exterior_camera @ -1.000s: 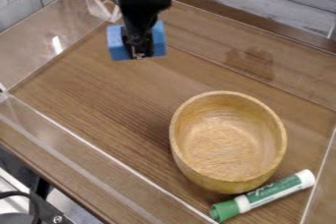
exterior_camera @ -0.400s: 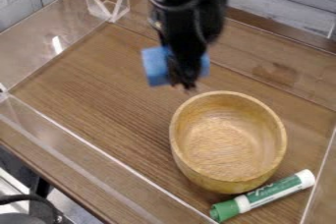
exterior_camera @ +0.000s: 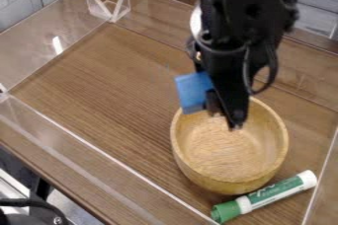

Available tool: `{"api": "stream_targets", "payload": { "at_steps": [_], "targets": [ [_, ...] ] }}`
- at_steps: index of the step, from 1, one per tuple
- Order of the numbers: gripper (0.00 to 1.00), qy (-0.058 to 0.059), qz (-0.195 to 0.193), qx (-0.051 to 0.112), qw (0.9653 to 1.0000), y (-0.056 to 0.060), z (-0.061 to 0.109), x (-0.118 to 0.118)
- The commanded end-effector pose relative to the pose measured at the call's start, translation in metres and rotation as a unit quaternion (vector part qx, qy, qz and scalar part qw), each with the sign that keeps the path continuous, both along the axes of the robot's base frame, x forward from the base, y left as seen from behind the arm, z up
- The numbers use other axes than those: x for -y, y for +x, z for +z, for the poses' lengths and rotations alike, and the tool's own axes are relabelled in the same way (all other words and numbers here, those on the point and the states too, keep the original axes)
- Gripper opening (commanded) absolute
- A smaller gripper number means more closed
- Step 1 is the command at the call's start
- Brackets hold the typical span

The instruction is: Put the blue block in the brown bowl

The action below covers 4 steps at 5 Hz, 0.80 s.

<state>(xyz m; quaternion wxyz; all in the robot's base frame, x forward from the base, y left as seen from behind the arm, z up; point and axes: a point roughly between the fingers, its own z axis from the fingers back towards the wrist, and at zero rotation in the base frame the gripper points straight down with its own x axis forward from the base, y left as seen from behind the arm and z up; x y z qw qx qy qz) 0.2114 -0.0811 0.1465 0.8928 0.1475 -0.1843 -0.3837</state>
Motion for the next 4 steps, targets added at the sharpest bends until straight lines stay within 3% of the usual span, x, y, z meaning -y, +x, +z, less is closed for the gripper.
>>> {"api": "stream_targets", "payload": {
  "at_steps": [1,2,4],
  "targets": [
    [0.00,-0.015,0.007,0.023,0.9996,-0.0024,0.0034,0.0043],
    [0.00,-0.022,0.015,0.035,0.9990,-0.0057,0.0030,0.0010],
    [0.00,-0.043,0.024,0.039,0.9980,-0.0040,-0.0045,0.0006]
  ]
}}
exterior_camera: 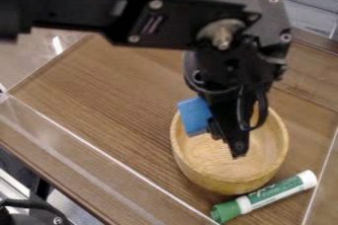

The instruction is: Put the blue block in the brown bowl

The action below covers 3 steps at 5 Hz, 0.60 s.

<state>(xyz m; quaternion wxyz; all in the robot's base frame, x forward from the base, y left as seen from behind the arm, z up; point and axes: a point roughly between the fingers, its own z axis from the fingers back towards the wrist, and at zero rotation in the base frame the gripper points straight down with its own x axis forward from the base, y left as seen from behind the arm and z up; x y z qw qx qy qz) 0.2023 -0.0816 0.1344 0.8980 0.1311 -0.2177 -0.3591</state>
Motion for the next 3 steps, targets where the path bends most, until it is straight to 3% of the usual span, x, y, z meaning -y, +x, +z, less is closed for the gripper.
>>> {"api": "stream_targets", "payload": {
  "at_steps": [1,3],
  "targets": [
    [0.00,-0.017,0.014,0.013,0.9997,0.0068,0.0033,0.0010],
    [0.00,-0.027,0.021,0.016,0.9993,0.0115,-0.0019,0.0007]
  ]
}}
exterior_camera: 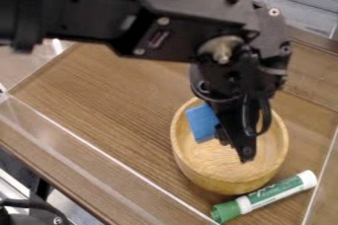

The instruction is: Put the blue block in the brown bowl

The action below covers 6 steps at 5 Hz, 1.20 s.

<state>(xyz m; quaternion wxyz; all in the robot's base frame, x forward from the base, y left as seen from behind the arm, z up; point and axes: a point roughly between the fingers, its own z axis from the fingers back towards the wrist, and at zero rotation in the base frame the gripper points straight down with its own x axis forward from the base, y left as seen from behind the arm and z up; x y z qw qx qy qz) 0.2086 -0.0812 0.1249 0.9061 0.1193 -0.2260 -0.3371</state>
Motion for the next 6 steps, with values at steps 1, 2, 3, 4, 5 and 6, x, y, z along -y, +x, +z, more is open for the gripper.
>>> {"api": "stream_targets", "payload": {
  "at_steps": [1,2,3,4,5,6],
  "targets": [
    [0.00,-0.009,0.003,0.013,0.9999,0.0068,0.0066,0.0012],
    [0.00,-0.010,0.004,0.014,0.9998,0.0088,0.0053,0.0012],
    [0.00,-0.013,0.004,0.015,0.9998,0.0107,0.0032,0.0011],
    [0.00,-0.014,0.005,0.015,0.9998,0.0123,0.0013,0.0009],
    [0.00,-0.018,0.006,0.014,0.9997,0.0114,0.0002,-0.0004],
    [0.00,-0.023,0.007,0.015,0.9996,0.0106,-0.0008,-0.0014]
  ]
}}
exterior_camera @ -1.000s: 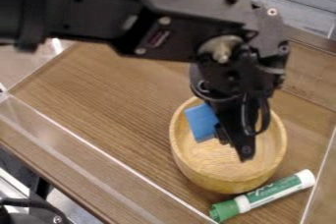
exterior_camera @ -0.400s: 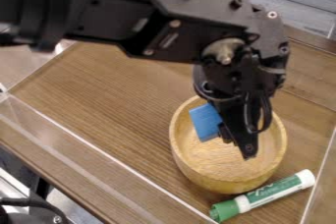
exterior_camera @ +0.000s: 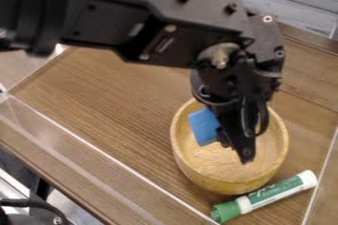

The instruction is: Put the blue block in the brown bowl

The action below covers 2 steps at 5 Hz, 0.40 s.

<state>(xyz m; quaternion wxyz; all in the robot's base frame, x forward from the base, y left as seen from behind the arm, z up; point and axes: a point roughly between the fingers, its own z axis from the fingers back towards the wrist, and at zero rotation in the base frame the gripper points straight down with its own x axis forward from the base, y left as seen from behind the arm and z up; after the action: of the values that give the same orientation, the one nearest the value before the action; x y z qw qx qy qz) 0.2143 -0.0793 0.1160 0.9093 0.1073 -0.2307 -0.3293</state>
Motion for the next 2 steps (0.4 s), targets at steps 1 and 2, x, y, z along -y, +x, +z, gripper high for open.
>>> {"api": "stream_targets", "payload": {
  "at_steps": [1,2],
  "targets": [
    [0.00,-0.014,0.005,0.014,0.9998,0.0044,0.0069,-0.0008],
    [0.00,-0.017,0.008,0.014,0.9997,0.0041,0.0062,-0.0020]
  ]
}}
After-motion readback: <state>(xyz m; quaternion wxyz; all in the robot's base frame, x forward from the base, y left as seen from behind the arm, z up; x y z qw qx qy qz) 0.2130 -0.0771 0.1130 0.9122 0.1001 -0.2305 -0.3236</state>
